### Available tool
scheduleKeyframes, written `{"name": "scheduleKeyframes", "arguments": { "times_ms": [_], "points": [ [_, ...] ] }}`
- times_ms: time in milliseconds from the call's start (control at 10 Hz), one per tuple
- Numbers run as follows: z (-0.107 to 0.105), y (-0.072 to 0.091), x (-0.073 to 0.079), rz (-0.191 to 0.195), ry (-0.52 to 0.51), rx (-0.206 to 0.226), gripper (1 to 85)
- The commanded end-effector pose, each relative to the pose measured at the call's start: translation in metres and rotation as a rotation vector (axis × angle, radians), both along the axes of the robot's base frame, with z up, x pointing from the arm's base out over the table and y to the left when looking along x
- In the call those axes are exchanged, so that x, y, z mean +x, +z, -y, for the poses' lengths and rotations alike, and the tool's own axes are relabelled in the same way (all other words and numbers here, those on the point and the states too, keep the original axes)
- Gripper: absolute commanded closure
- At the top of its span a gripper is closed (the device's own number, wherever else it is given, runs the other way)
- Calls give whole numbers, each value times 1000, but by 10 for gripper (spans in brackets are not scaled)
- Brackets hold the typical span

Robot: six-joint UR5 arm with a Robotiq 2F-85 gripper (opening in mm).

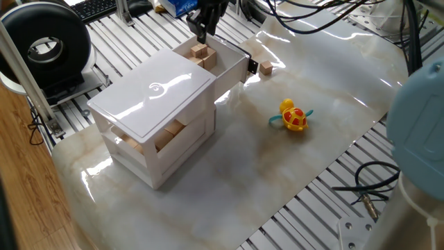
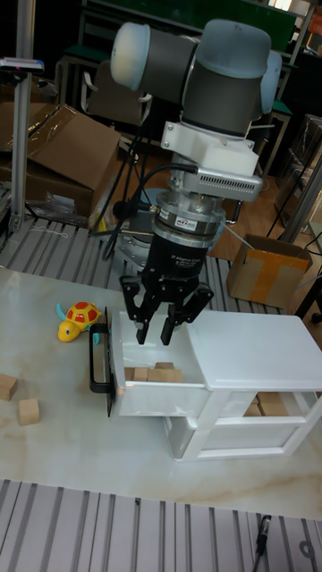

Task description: Take something out of a drawer

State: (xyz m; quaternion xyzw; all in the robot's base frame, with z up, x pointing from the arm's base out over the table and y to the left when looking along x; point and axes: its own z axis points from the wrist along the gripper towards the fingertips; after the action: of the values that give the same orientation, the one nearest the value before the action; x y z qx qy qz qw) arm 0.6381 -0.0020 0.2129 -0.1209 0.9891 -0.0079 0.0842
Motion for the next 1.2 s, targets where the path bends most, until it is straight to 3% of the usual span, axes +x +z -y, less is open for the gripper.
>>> {"name": "scheduleKeyframes", "arguments": {
  "times_ms": [0, 400, 1100],
  "points": [
    [9, -6, 16, -14, 19, 7, 467],
    [-4, -15, 29, -20, -21, 39, 447],
    [-20, -30, 32, -22, -74, 79, 353]
  ]
}}
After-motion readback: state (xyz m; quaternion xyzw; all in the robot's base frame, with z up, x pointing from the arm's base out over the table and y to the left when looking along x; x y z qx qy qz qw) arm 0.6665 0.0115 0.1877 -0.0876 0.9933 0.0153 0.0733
